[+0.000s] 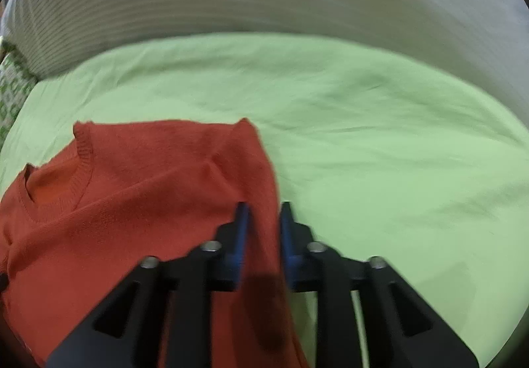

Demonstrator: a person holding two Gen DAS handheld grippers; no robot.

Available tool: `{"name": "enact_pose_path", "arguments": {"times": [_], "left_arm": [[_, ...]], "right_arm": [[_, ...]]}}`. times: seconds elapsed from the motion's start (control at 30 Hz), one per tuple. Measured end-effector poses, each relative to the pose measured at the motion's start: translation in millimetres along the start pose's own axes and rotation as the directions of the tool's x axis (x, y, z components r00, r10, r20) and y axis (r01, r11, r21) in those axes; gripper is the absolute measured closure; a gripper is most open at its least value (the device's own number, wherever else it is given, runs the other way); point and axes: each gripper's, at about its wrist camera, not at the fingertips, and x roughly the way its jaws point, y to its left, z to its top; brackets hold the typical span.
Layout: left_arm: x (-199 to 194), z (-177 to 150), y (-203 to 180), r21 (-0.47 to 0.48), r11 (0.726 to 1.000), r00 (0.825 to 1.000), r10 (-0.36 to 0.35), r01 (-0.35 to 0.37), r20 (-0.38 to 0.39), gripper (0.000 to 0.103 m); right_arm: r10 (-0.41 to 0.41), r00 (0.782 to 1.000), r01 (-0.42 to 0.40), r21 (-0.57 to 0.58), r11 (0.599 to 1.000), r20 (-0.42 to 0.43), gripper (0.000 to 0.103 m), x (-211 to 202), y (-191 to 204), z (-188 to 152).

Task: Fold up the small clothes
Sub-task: 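Grasp a ribbed sleeve cuff with the left gripper and fold it across the back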

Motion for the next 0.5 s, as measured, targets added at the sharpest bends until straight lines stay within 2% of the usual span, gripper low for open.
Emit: {"name": "enact_pose_path", "arguments": {"times": [0.03, 0.07, 0.1, 0.13, 0.17, 0.23, 0.3, 0.33, 0.37, 0.4, 0.43, 0.5], "left_arm": [[-10, -5, 9, -0.024, 1.000, 1.000, 0.004, -0.004, 0.005, 0.089], [-20, -10, 18, -0.047, 0.999, 1.000, 0.010, -0.010, 0.009, 0.078], [-34, -18, 32, -0.083, 0.997, 1.000, 0.005, -0.003, 0.023, 0.063], [-45, -25, 44, -0.113, 0.994, 0.999, 0.005, -0.001, 0.036, 0.057], [-56, -33, 55, -0.143, 0.990, 0.999, 0.013, -0.006, 0.049, 0.050], [-77, -46, 81, -0.206, 0.978, 0.996, 0.039, -0.022, 0.074, 0.050], [-95, -60, 109, -0.281, 0.958, 0.993, 0.077, -0.050, 0.084, 0.047], [-103, -64, 129, -0.329, 0.943, 0.992, 0.091, -0.057, 0.089, 0.043], [-108, -69, 146, -0.371, 0.926, 0.990, 0.105, -0.064, 0.090, 0.033], [-111, -74, 171, -0.436, 0.896, 0.988, 0.131, -0.084, 0.079, 0.025], [-111, -76, 192, -0.483, 0.870, 0.988, 0.142, -0.093, 0.065, 0.024], [-103, -79, 232, -0.589, 0.806, 0.993, 0.109, -0.065, 0.039, 0.024]], "right_arm": [[0.003, 1.000, -0.004, 0.029, 1.000, 0.031, 0.053, -14, -1, 0], [0.034, 0.996, -0.038, 0.052, 0.998, 0.082, 0.043, -33, 0, -2], [0.057, 0.992, -0.064, 0.060, 0.996, 0.116, 0.039, -48, 2, -3], [0.081, 0.987, -0.090, 0.057, 0.994, 0.136, 0.034, -61, 7, -5], [0.133, 0.979, -0.141, 0.044, 0.989, 0.154, 0.033, -74, 14, -8], [0.269, 0.950, -0.272, -0.001, 0.962, 0.161, 0.033, -98, 36, -17], [0.345, 0.928, -0.344, -0.031, 0.939, 0.140, 0.033, -112, 54, -26], [0.380, 0.916, -0.378, -0.038, 0.925, 0.131, 0.033, -116, 64, -31], [0.426, 0.896, -0.424, -0.042, 0.904, 0.121, 0.033, -118, 71, -34], [0.469, 0.877, -0.467, -0.041, 0.883, 0.109, 0.033, -121, 74, -40], [0.495, 0.865, -0.493, -0.044, 0.869, 0.085, 0.033, -121, 82, -46], [0.505, 0.862, -0.502, -0.066, 0.862, 0.049, 0.033, -123, 102, -58]]}}
